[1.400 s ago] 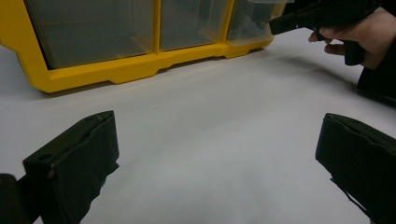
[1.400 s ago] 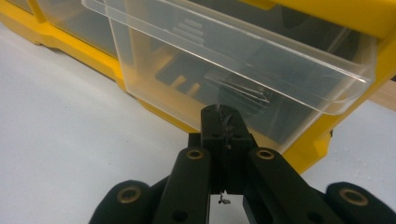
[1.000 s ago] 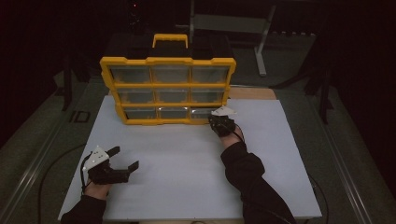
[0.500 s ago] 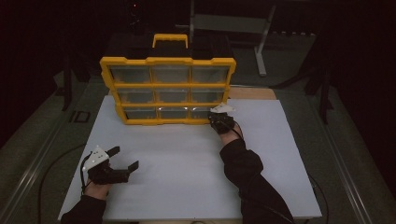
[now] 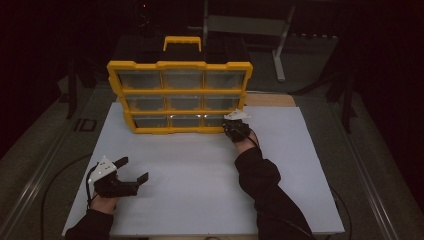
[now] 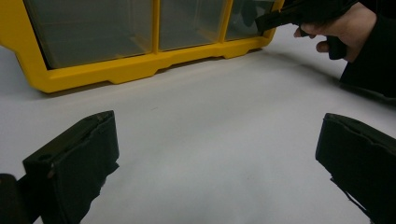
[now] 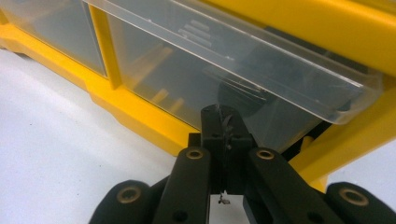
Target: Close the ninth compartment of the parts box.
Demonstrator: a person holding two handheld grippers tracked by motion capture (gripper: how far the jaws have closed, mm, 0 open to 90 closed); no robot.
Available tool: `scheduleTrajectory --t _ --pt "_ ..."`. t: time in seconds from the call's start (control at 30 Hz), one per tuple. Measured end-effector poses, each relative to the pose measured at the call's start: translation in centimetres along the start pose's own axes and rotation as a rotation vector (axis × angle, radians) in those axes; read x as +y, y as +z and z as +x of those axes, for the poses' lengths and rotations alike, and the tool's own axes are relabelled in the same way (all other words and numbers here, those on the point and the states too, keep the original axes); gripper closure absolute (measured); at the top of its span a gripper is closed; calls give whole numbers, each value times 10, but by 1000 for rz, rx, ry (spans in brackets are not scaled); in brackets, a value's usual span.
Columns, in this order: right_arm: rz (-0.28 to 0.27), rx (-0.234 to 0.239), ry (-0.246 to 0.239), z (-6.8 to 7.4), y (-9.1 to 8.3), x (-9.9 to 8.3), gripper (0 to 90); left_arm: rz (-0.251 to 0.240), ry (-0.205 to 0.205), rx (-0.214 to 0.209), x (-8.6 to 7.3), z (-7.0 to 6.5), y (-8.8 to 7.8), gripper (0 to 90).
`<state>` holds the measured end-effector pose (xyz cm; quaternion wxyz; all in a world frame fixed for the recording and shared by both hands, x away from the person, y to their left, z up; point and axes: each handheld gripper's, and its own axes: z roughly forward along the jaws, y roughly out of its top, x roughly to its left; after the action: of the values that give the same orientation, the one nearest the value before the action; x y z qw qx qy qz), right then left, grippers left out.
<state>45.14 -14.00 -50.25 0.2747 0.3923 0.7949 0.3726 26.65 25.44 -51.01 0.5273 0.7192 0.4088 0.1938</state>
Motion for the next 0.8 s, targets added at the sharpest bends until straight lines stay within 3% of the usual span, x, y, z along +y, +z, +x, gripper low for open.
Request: scheduleTrajectory --t 0.2,0.4,0.57,0.6,0.67,0.8 --pt "2 -2 -2 0 0 0 900 0 0 1 0 0 0 0" --pt "13 25 50 0 -2 0 900 2 1 1 0 0 1 0" --pt "19 36 55 2 -4 1 810 3 2 1 0 0 1 0" --pt "23 42 51 3 -5 1 743 1 3 1 0 0 0 0" --pt "24 41 54 3 -6 1 733 2 4 1 0 0 0 0" --pt "30 62 67 5 -9 1 606 2 3 0 0 0 1 0"
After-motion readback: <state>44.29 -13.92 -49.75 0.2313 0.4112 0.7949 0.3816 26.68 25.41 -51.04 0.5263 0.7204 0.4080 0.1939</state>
